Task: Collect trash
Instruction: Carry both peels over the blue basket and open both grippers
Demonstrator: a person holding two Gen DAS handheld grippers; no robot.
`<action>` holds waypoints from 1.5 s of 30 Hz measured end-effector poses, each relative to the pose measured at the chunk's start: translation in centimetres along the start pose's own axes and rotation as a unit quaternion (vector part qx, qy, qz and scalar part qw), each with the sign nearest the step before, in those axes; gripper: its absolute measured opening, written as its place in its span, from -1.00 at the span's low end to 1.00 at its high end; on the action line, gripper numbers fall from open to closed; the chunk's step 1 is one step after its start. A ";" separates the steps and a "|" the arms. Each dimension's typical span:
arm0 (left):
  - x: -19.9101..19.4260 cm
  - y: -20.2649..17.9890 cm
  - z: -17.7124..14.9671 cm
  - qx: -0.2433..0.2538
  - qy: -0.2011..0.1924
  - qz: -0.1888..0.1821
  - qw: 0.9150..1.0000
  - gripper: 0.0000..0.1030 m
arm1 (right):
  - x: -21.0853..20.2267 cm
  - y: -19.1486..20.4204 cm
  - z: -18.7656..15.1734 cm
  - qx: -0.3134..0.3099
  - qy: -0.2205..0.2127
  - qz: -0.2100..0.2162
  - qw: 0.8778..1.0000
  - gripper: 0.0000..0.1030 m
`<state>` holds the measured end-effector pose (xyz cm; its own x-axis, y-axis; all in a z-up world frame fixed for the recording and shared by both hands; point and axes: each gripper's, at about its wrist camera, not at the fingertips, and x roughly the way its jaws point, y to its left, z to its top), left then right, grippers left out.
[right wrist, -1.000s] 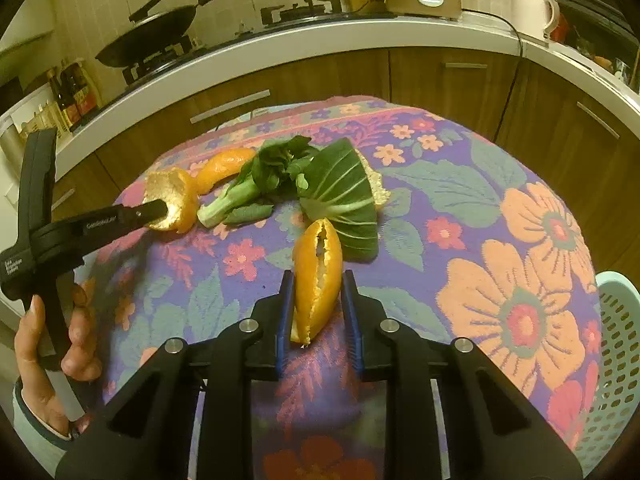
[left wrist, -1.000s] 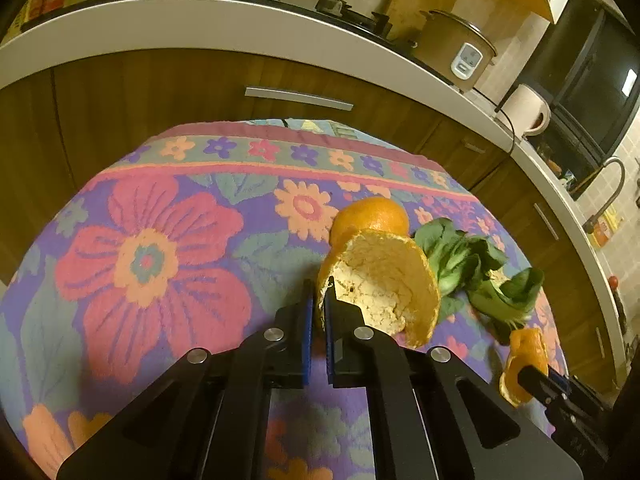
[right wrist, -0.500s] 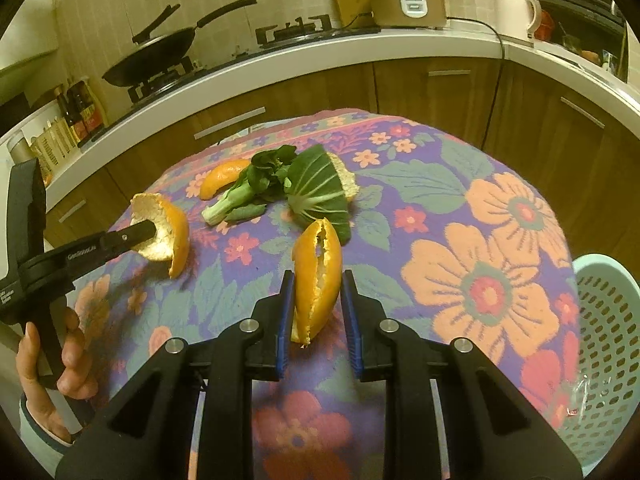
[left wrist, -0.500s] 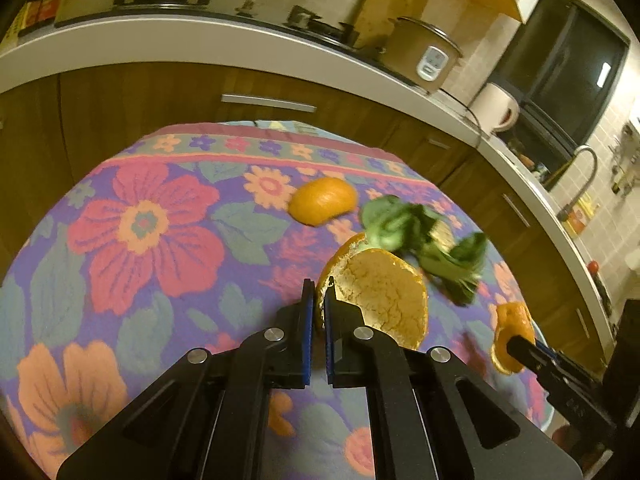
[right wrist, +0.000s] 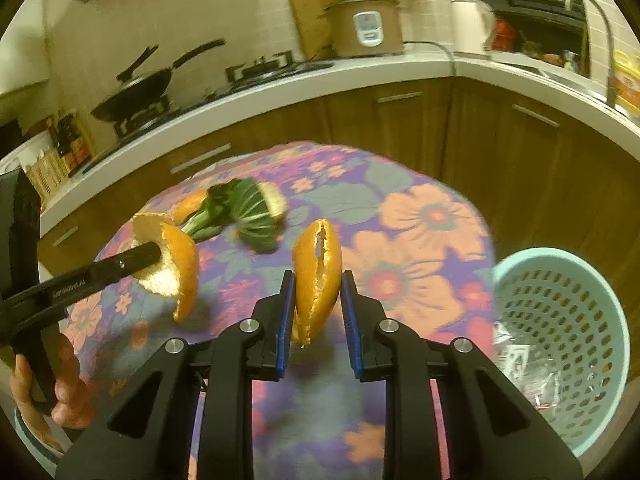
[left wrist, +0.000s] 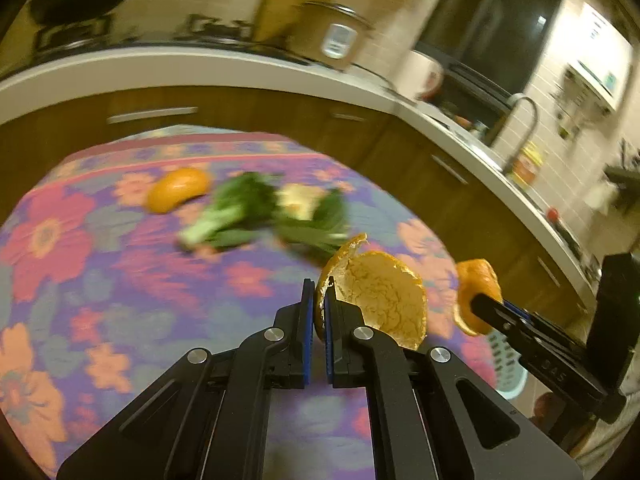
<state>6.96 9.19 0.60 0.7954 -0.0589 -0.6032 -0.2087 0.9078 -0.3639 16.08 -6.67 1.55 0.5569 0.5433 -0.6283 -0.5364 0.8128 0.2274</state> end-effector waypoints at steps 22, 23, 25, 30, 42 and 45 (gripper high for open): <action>12.7 -20.6 -3.4 0.146 0.109 -0.084 0.980 -0.95 | -5.5 -19.5 -5.2 0.146 -0.013 -0.109 0.983 -0.61; 13.2 -21.0 -3.6 0.151 0.113 -0.084 0.978 -0.95 | -5.3 -19.7 -5.3 0.149 -0.011 -0.110 0.983 -0.61; 13.6 -21.4 -4.0 0.158 0.117 -0.089 0.977 -0.93 | -5.0 -20.2 -5.7 0.155 -0.007 -0.117 0.981 -0.60; 14.0 -21.8 -4.7 0.167 0.119 -0.093 0.974 -0.60 | -4.2 -21.4 -6.3 0.174 0.005 -0.124 0.977 -0.43; 12.7 -21.5 -4.7 0.172 0.098 -0.104 0.975 -0.07 | -5.1 -20.2 -5.5 0.155 -0.011 -0.123 0.980 -0.09; 12.5 -21.7 -4.5 0.170 0.094 -0.102 0.976 -0.07 | -5.6 -20.0 -5.2 0.154 -0.015 -0.127 0.980 -0.09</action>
<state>18.87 -13.09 -2.26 0.6753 -0.2996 -0.6740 0.1697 0.9524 -0.2534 20.38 -27.08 -3.35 0.6683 0.3183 -0.6723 -0.1642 0.9446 0.2841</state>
